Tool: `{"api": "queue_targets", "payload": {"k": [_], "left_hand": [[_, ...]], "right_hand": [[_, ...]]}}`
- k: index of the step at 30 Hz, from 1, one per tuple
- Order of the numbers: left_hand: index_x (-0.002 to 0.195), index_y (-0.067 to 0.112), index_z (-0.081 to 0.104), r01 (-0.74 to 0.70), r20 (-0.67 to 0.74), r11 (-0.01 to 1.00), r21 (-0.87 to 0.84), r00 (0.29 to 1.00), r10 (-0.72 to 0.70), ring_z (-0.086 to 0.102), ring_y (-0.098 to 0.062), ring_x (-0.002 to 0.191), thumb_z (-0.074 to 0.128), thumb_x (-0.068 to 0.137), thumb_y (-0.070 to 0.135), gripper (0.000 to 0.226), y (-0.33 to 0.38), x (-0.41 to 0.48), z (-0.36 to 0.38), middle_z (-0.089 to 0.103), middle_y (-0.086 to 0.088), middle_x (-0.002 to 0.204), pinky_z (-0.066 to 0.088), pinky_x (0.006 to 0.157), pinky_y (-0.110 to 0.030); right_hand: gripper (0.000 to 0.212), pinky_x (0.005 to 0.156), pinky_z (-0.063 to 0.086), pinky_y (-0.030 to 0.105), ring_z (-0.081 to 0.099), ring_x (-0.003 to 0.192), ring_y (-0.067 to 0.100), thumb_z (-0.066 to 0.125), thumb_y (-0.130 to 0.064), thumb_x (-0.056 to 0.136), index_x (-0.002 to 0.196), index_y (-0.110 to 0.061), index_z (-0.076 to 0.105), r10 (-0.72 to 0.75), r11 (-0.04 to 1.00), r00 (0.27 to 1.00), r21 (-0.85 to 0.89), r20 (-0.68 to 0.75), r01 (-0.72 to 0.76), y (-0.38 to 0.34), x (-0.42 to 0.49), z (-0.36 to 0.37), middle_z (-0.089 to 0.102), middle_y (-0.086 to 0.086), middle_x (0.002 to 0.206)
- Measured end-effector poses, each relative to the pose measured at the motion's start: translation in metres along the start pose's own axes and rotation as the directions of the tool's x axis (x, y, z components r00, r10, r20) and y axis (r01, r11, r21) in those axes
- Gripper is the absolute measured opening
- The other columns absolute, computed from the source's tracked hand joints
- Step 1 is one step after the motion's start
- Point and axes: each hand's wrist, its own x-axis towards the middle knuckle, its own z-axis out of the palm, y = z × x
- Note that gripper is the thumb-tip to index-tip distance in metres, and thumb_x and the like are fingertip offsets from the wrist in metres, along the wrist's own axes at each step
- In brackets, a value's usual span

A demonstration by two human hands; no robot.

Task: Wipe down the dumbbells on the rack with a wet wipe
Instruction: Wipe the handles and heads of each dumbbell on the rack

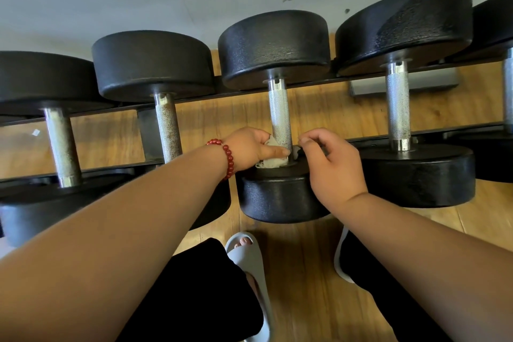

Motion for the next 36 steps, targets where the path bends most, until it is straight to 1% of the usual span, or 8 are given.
{"api": "queue_targets", "payload": {"k": [3, 7, 10, 17, 21, 28, 32, 36], "left_hand": [[0.086, 0.022, 0.073, -0.016, -0.053, 0.998, -0.069, 0.999, 0.012, 0.071, -0.021, 0.088, 0.076, 0.077, 0.048, 0.028, -0.003, 0.002, 0.003, 0.076, 0.000, 0.087, 0.055, 0.092, -0.044], [0.081, 0.027, 0.068, 0.001, 0.034, 0.983, 0.182, 0.999, -0.007, 0.065, -0.009, 0.081, 0.071, 0.080, 0.050, 0.023, 0.004, -0.004, 0.000, 0.071, 0.007, 0.085, 0.051, 0.075, -0.022], [0.082, 0.030, 0.067, 0.005, 0.062, 0.965, 0.261, 0.998, -0.022, 0.065, -0.009, 0.085, 0.071, 0.080, 0.051, 0.022, 0.009, -0.006, -0.003, 0.070, 0.007, 0.089, 0.050, 0.076, -0.022], [0.075, 0.028, 0.064, -0.001, 0.010, 0.978, 0.209, 1.000, -0.002, 0.060, -0.007, 0.073, 0.072, 0.080, 0.050, 0.025, 0.002, -0.006, 0.001, 0.065, 0.007, 0.078, 0.046, 0.066, -0.023], [0.081, 0.015, 0.071, 0.012, -0.021, 0.988, 0.152, 1.000, -0.009, 0.061, -0.011, 0.074, 0.081, 0.074, 0.042, 0.030, -0.002, -0.006, -0.006, 0.069, 0.000, 0.080, 0.051, 0.072, -0.026], [0.083, 0.028, 0.065, 0.005, 0.014, 0.970, 0.242, 1.000, -0.008, 0.063, -0.008, 0.083, 0.072, 0.076, 0.057, 0.030, 0.008, -0.003, 0.005, 0.067, 0.008, 0.087, 0.046, 0.067, -0.022], [0.066, 0.022, 0.061, 0.046, -0.079, 0.986, 0.160, 0.996, -0.034, 0.056, -0.003, 0.058, 0.078, 0.072, 0.051, 0.034, 0.005, -0.007, 0.005, 0.060, 0.011, 0.061, 0.042, 0.054, -0.020], [0.089, 0.014, 0.069, 0.053, -0.163, 0.997, 0.050, 0.986, -0.044, 0.069, -0.017, 0.081, 0.077, 0.074, 0.053, 0.043, 0.009, -0.011, 0.011, 0.072, -0.005, 0.089, 0.058, 0.077, -0.036]], "right_hand": [[0.016, 0.075, 0.045, 0.022, 0.058, 0.089, 0.006, 0.052, -0.025, 0.096, 0.090, -0.021, 0.067, -0.002, 1.000, 1.000, -0.004, -0.005, 0.001, 0.000, 0.000, 0.000, 0.064, -0.010, 0.088], [0.018, 0.076, 0.046, 0.020, 0.058, 0.088, 0.003, 0.051, -0.026, 0.096, 0.093, -0.020, 0.067, -0.007, 0.999, 1.000, -0.036, 0.002, 0.007, 0.000, 0.000, 0.000, 0.065, -0.009, 0.090], [0.018, 0.074, 0.046, 0.020, 0.058, 0.085, 0.002, 0.051, -0.027, 0.097, 0.093, -0.020, 0.067, -0.007, 0.999, 1.000, -0.049, 0.009, 0.008, 0.001, 0.000, 0.000, 0.064, -0.009, 0.089], [0.017, 0.073, 0.043, 0.014, 0.058, 0.086, 0.001, 0.053, -0.025, 0.096, 0.090, -0.021, 0.067, -0.018, 0.999, 1.000, -0.039, 0.005, 0.019, 0.001, 0.002, 0.000, 0.065, -0.012, 0.087], [0.017, 0.067, 0.041, 0.007, 0.057, 0.082, 0.000, 0.052, -0.026, 0.096, 0.089, -0.021, 0.067, -0.016, 0.999, 1.000, -0.046, 0.011, 0.017, 0.001, 0.002, 0.000, 0.064, -0.011, 0.086], [0.016, 0.073, 0.043, 0.017, 0.058, 0.086, 0.002, 0.052, -0.027, 0.096, 0.091, -0.022, 0.067, -0.015, 0.999, 1.000, -0.045, 0.004, 0.015, 0.000, 0.001, 0.000, 0.064, -0.010, 0.090], [0.016, 0.073, 0.043, 0.018, 0.058, 0.086, 0.003, 0.052, -0.026, 0.096, 0.090, -0.021, 0.067, -0.023, 0.999, 1.000, -0.043, 0.009, 0.023, 0.000, 0.001, 0.000, 0.064, -0.010, 0.088], [0.017, 0.074, 0.045, 0.022, 0.059, 0.084, 0.005, 0.053, -0.025, 0.096, 0.090, -0.019, 0.067, -0.026, 0.999, 1.000, -0.038, 0.012, 0.027, 0.000, 0.002, 0.000, 0.065, -0.009, 0.087]]}}
